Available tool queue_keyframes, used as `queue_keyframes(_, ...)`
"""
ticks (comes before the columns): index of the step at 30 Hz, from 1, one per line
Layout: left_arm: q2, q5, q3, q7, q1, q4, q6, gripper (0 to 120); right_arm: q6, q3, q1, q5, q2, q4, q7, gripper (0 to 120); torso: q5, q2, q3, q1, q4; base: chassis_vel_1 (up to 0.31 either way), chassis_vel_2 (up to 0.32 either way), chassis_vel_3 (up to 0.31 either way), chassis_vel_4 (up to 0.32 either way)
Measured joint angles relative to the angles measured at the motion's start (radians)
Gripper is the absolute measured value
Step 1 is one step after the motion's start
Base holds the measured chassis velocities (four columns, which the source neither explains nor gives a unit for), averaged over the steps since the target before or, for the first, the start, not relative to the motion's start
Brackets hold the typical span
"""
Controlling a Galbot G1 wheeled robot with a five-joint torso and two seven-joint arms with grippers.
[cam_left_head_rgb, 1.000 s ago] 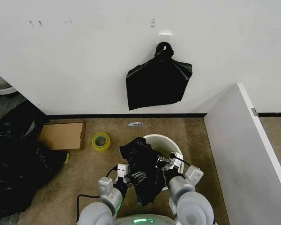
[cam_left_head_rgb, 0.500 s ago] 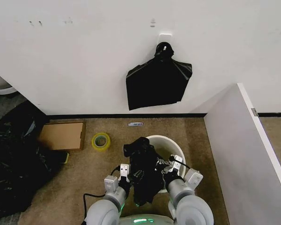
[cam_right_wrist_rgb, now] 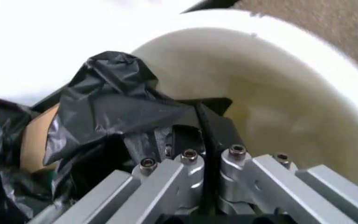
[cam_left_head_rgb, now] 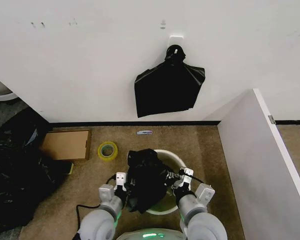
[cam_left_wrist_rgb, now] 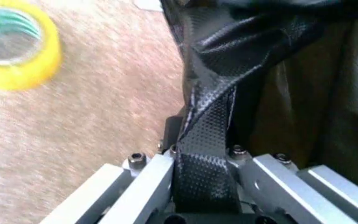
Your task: Place the garbage bag over the trash bin.
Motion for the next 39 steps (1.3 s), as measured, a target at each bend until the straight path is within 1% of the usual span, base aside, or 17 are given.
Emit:
queue_keyframes(3,0.004,-0.003,-0.039,0.019,0.008,0.000,-0.023,0,0.040,-0.005,-0.007,-0.036,-0.008,0.002,-0.051,0,-0.0001,0.000,0.000,0.000,0.0001,0.000,0.000,0.000,0.000)
queue_keyframes(4,0.004,-0.003,-0.039,0.019,0.008,0.000,-0.023,0,0.040,-0.005,-0.007,-0.036,-0.008,0.002,-0.051,0,-0.0001,0.000,0.000,0.000,0.0001,0.000,0.000,0.000,0.000)
queue_keyframes(6,0.009,-0.003,-0.062,0.039,0.013,-0.001,-0.037,0,0.076,-0.006,-0.010,-0.061,-0.015,0.002,-0.095,0,-0.0001,0.000,0.000,0.000,0.0003,0.000,0.000,0.000,0.000)
queue_keyframes(11,0.027,0.004,-0.114,0.124,0.042,-0.031,-0.074,0,0.274,0.023,-0.006,-0.131,-0.025,-0.050,-0.262,0,0.0001,0.000,0.000,0.000,0.0002,0.000,0.000,0.000,0.000)
queue_keyframes(14,0.033,0.012,-0.117,0.145,0.051,-0.037,-0.085,0,0.299,0.033,0.000,-0.131,-0.026,-0.059,-0.278,0,0.0000,0.000,0.000,0.000,0.0002,0.000,0.000,0.000,0.000)
queue_keyframes(16,0.041,0.034,-0.122,0.183,0.065,-0.045,-0.109,0,0.325,0.055,0.011,-0.129,-0.027,-0.083,-0.291,0,0.0001,0.000,0.000,0.000,0.0002,0.000,0.000,0.000,0.000)
queue_keyframes(19,0.044,0.050,-0.124,0.209,0.077,-0.052,-0.127,0,0.347,0.089,0.012,-0.131,-0.027,-0.106,-0.307,0,0.0002,0.000,0.000,0.000,0.0003,0.000,0.000,0.000,0.000)
queue_keyframes(25,0.043,0.057,-0.124,0.218,0.080,-0.050,-0.140,0,0.358,0.151,-0.001,-0.118,-0.031,-0.105,-0.321,0,0.0002,0.000,0.000,0.000,0.0001,0.000,0.000,0.000,0.000)
queue_keyframes(31,0.039,0.030,-0.128,0.215,0.069,-0.047,-0.141,0,0.359,0.189,-0.006,-0.096,-0.038,-0.099,-0.321,0,0.0002,0.000,0.000,0.000,0.0001,0.000,0.000,0.000,0.000)
queue_keyframes(39,0.038,-0.015,-0.141,0.222,0.072,-0.072,-0.141,0,0.343,0.218,-0.012,-0.032,-0.047,-0.123,-0.321,0,0.0002,0.000,0.000,0.000,0.0002,0.000,0.000,0.000,0.000)
